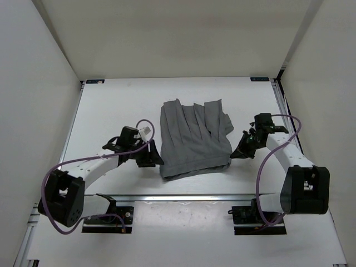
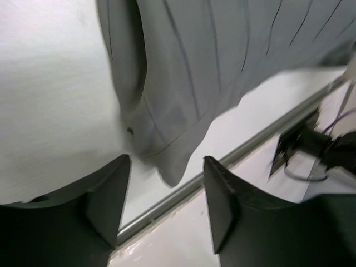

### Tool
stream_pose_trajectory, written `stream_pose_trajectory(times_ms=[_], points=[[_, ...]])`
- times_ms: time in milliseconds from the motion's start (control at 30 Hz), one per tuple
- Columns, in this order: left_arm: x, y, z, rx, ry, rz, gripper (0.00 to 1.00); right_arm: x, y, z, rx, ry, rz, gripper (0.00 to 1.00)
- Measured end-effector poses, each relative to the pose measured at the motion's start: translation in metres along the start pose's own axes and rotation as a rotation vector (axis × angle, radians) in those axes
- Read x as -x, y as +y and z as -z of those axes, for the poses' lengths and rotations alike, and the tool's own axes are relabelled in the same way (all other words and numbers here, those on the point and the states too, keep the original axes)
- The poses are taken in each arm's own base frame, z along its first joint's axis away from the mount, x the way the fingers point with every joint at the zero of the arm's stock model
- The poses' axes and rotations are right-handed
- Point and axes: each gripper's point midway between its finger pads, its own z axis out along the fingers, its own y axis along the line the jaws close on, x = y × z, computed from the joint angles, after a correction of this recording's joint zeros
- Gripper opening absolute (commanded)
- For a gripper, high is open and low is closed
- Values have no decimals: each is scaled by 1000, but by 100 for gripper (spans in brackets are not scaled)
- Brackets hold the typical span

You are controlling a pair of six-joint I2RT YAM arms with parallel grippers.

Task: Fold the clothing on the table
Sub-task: Flatten the skirt out

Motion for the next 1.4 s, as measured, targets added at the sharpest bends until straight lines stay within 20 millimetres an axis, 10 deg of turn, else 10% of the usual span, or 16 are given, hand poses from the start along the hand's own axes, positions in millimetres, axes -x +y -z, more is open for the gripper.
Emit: stream_pose_trajectory(times_ms=[233,833,900,1000,1100,1233,1400], points=[[-46,6,-15,43,184,-60,59,7,-4,6,-90,-48,16,0],[-53,1,-29,6,194,-45,56,0,-6,5,-150,-19,3,0],[-62,3,-33,3,218,-33,51,3,-9,6,-150,-28,-16,0],[-76,3,-40,-14,272,-21,5,9,-11,12,-137,-53,-50,0],[-81,-2,-46,-62,314,-4,0,11,-5,16,-107,-72,-47,0],[-61,7,-47,-58,299,65,0,3,23,5,-66,-4,36,0],[36,37,-52,69,123,93,0,-5,79,-36,58,128,167,0]])
